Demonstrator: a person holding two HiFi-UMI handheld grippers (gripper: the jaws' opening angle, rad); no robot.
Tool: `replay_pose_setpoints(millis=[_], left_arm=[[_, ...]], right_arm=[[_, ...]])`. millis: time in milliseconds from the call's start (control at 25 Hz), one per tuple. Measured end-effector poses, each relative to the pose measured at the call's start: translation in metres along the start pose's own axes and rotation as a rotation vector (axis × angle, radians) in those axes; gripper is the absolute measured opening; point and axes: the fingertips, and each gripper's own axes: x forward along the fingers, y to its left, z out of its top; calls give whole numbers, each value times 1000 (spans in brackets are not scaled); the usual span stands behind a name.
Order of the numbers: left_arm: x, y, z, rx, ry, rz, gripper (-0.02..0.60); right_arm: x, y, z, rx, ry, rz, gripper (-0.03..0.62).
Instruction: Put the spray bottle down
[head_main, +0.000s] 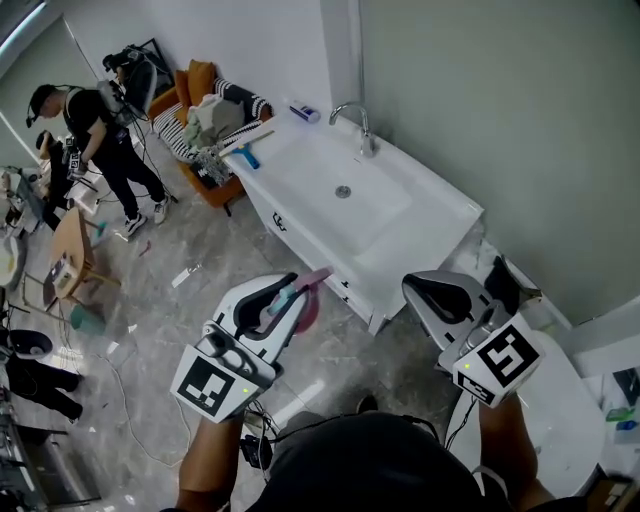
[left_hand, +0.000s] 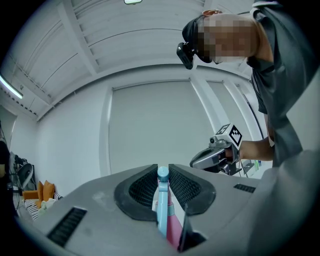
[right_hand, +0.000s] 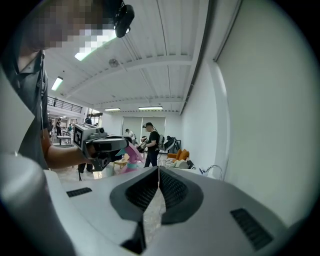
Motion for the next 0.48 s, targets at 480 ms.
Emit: replay_pose_setpoints(millis=[480], left_arm=[[-4, 11, -12, -25, 9, -40, 69]], right_arm=[[9, 10, -11, 40, 33, -27, 9]])
